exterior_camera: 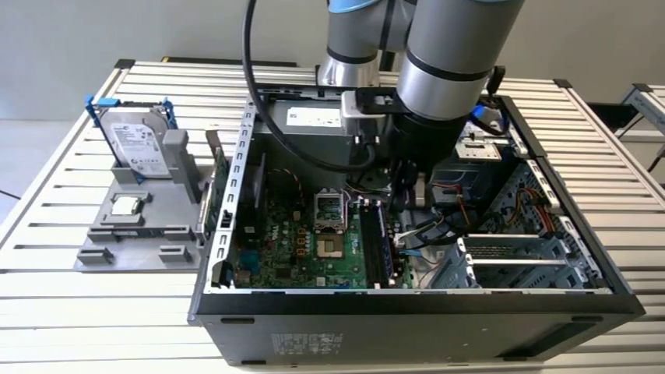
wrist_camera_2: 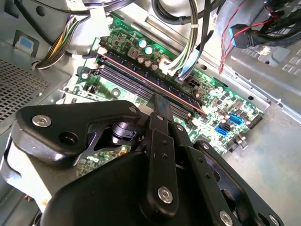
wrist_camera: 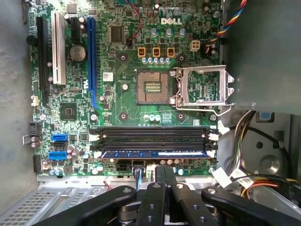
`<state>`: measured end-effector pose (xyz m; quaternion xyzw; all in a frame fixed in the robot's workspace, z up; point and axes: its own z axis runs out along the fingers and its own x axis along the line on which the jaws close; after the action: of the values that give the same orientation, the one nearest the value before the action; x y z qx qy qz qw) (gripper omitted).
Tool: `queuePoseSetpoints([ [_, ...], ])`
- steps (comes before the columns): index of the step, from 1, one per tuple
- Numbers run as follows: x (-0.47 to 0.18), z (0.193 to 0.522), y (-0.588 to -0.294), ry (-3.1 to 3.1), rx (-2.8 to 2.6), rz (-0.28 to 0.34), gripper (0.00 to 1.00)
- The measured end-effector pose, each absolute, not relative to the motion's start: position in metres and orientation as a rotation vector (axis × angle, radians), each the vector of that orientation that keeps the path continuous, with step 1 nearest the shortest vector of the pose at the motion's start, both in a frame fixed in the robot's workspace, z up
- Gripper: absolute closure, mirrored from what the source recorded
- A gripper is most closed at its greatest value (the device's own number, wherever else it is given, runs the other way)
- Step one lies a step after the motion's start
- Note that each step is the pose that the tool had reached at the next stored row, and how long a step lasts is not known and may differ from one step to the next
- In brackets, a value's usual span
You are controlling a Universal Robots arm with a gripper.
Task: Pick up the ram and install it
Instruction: 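Press down the ram until it locks into place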
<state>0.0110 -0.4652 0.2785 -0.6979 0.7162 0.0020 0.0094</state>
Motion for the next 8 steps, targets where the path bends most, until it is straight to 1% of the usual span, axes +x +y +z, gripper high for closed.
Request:
queuePoseSetpoints([
  [8, 0.0110, 0.2865, -0.4652, 2.237, -2.179, 0.006, 1.00],
])
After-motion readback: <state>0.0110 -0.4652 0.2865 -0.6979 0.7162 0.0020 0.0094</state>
